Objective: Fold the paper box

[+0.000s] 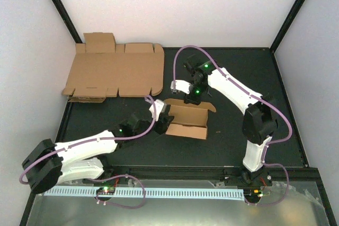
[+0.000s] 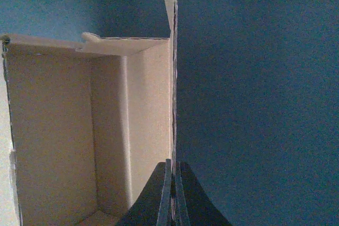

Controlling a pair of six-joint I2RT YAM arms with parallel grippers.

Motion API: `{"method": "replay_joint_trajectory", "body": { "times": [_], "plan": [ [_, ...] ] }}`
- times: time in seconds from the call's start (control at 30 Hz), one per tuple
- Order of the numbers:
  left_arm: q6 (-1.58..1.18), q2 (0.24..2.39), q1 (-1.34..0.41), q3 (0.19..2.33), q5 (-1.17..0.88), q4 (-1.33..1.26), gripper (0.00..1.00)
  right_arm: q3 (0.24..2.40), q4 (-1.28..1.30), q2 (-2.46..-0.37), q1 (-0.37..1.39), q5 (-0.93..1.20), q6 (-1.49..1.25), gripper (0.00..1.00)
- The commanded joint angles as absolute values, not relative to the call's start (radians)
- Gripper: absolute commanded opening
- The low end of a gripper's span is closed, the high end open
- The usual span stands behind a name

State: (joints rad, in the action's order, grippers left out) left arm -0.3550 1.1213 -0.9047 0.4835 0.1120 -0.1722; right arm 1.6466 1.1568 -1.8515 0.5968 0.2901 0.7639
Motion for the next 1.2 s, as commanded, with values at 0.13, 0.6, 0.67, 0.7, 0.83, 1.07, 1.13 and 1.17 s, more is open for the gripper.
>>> {"method": "replay_joint_trajectory", "body": {
  "times": [0.13, 0.6, 0.67, 0.7, 0.83, 1.07, 1.13, 1.17],
  "plan": [
    [-0.379, 1.005, -0.911, 0.502, -0.095, -0.008, 0.57, 1.632, 1.117, -1.85, 0.596, 0.274, 0.747, 0.02],
    [-0.583, 1.114, -0.91, 0.399, -0.446, -0.254, 0.12, 1.633, 1.11, -1.848, 0.598, 0.273, 0.739, 0.02],
    [-0.578, 1.158, -0.91, 0.397, -0.446, -0.288, 0.12, 1.633, 1.108, -1.846, 0.598, 0.273, 0.736, 0.02],
    [-0.577, 1.181, -0.91, 0.396, -0.441, -0.3, 0.12, 1.633, 1.108, -1.844, 0.598, 0.272, 0.733, 0.02],
    [-0.571, 1.239, -0.908, 0.395, -0.422, -0.353, 0.12, 1.625, 1.1, -1.837, 0.606, 0.268, 0.714, 0.02],
    [-0.558, 1.275, -0.899, 0.395, -0.385, -0.389, 0.12, 1.552, 1.058, -1.785, 0.642, 0.26, 0.628, 0.02],
    [-0.558, 1.305, -0.899, 0.395, -0.38, -0.398, 0.12, 1.527, 1.033, -1.759, 0.652, 0.27, 0.597, 0.02],
    [-0.558, 1.309, -0.899, 0.393, -0.376, -0.402, 0.12, 1.513, 1.018, -1.745, 0.657, 0.274, 0.584, 0.02]
  ]
}}
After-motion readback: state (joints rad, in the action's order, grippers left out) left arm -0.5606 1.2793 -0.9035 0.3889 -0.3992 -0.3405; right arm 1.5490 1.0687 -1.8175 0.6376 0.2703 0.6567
